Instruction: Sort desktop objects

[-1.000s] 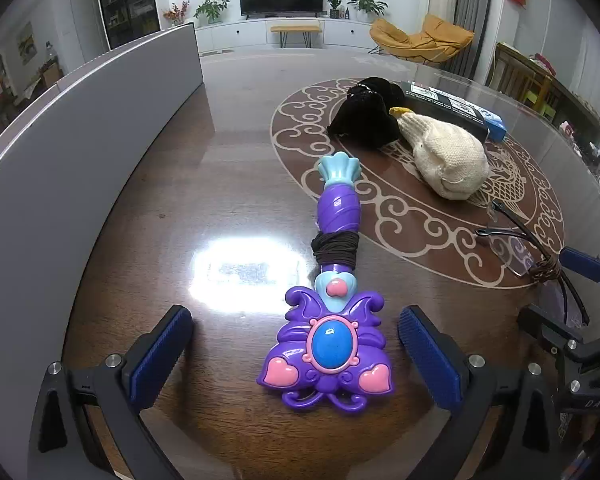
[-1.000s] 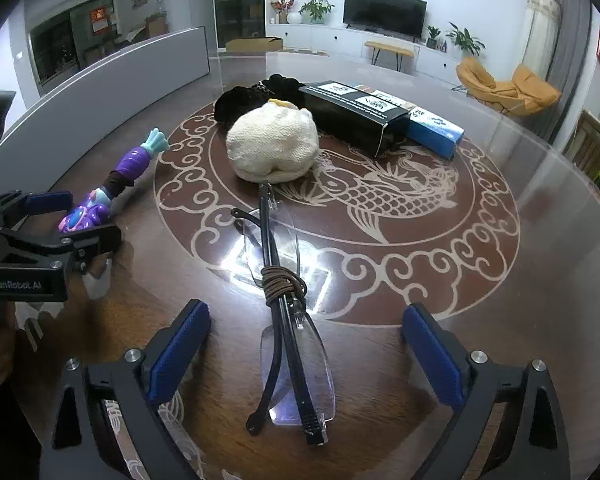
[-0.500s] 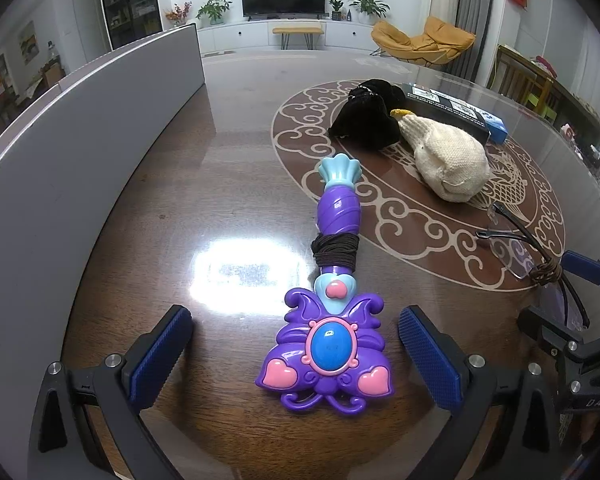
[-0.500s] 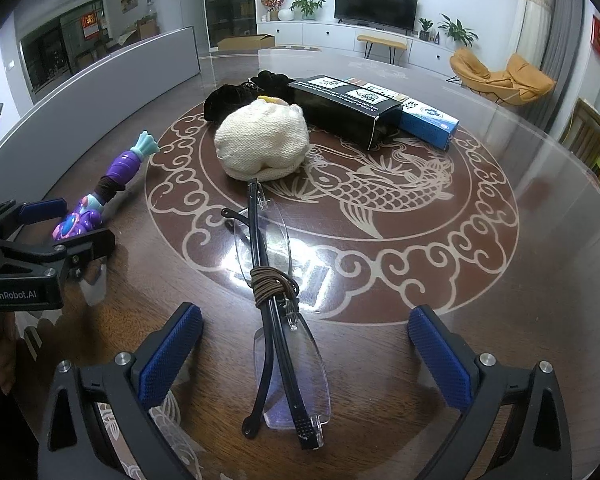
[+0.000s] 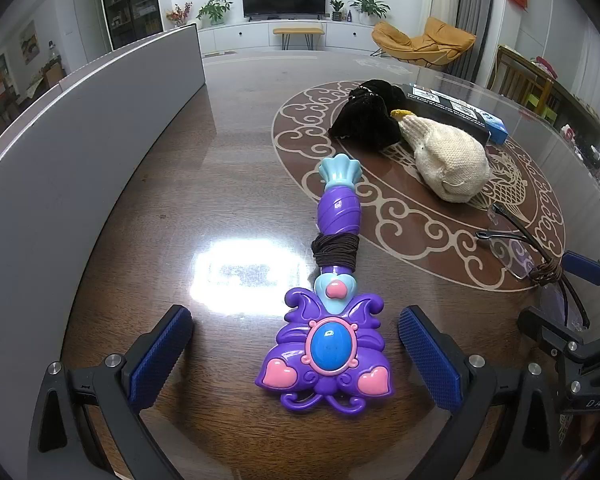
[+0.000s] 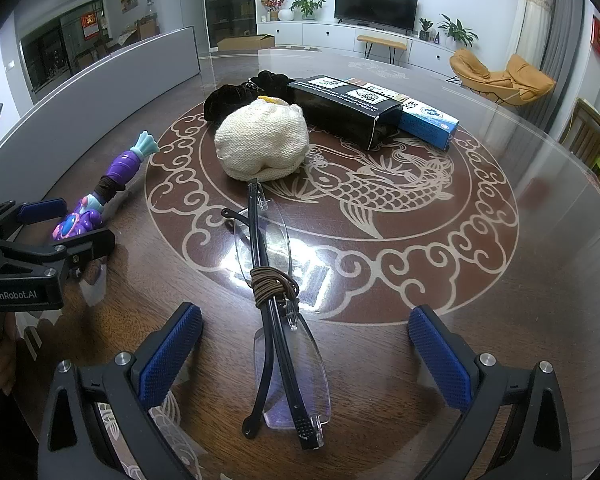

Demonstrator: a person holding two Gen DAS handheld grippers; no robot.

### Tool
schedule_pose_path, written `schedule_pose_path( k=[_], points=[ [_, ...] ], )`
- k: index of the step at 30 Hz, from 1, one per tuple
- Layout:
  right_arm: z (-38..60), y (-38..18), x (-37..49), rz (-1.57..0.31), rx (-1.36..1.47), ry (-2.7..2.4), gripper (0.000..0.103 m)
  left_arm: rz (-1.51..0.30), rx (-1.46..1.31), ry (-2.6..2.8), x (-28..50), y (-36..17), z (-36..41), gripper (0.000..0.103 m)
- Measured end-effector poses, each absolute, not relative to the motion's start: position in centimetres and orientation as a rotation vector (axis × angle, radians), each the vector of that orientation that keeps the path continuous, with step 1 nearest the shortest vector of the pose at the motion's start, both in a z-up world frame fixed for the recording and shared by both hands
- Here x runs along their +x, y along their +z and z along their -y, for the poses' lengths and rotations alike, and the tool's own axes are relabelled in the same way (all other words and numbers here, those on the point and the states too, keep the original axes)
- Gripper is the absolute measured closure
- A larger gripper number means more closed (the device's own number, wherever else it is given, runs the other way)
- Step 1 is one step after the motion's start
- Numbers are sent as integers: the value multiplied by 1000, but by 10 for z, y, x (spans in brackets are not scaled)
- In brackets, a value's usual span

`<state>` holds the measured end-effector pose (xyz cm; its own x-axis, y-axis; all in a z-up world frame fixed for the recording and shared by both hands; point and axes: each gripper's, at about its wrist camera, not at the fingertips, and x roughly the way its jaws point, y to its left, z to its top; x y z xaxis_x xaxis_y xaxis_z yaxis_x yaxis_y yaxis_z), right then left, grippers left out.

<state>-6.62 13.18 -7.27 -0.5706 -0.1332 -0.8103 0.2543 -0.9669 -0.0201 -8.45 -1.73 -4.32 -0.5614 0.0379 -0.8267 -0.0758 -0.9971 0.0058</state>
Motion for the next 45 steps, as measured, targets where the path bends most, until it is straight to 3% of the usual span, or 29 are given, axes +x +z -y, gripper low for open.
schedule_pose_path(
  k=[42,44,45],
  points=[
    [-132,-73,-67,-186,1326,-2593,0,-74,-1466,2697,-86,-42,17,0],
    [-128,-72,-67,-199,1311,-2571,8,-78,-1485,2671,-89,-41,17,0],
    [-126,-70,-66,-209,1282,-2567,34,-87,-1471,2671,-89,-40,17,14]
  ],
)
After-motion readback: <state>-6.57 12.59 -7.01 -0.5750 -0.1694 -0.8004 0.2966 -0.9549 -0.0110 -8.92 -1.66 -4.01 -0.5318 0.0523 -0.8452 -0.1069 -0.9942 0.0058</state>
